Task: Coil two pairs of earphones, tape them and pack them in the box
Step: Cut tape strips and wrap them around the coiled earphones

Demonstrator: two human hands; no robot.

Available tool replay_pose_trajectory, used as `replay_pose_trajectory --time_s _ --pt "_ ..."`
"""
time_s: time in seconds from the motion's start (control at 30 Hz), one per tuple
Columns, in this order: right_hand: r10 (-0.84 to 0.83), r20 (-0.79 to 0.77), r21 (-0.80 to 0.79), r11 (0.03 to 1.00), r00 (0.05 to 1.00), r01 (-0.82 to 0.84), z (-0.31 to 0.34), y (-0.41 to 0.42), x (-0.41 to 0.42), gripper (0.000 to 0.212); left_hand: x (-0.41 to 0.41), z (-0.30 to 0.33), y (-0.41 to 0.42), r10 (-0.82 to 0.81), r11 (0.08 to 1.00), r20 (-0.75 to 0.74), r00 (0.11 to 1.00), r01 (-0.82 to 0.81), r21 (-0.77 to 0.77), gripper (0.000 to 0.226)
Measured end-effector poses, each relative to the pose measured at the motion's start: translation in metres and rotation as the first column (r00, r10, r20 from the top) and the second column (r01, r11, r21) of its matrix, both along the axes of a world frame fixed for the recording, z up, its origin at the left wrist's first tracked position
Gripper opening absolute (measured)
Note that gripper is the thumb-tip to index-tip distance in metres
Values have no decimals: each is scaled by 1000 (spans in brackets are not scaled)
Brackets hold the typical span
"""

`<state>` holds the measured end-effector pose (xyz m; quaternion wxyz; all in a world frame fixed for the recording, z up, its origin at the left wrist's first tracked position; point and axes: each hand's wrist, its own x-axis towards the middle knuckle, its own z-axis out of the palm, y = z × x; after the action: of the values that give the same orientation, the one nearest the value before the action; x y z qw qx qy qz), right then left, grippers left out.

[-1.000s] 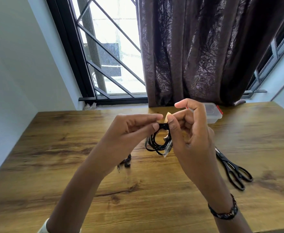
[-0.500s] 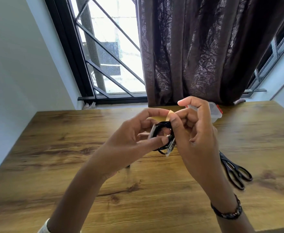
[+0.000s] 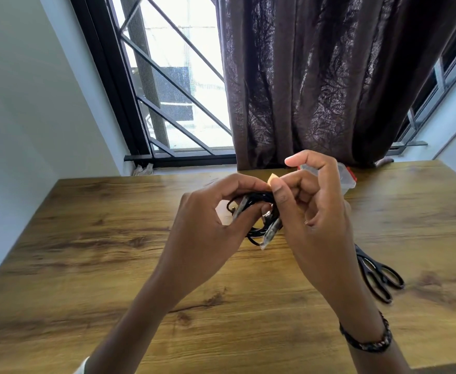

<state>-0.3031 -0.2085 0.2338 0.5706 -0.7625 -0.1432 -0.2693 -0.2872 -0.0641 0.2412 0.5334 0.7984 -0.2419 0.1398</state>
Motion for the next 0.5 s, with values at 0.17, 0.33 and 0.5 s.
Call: replay_pose_trajectory --time_s 0.17,0.33,0.5 --pt "9 -3 8 1000 1000 -9 1 0 -1 23 -1 3 -1 31 1000 65 997 -30 -3 16" --pt "3 -2 -19 1000 1000 -3 2 -1 -3 23 -2 1 0 18 998 32 999 -16 -55 13" --pt "-102 37 -181 978 994 107 2 -4 -2 10 -1 1 2 27 997 22 999 -25 -76 11"
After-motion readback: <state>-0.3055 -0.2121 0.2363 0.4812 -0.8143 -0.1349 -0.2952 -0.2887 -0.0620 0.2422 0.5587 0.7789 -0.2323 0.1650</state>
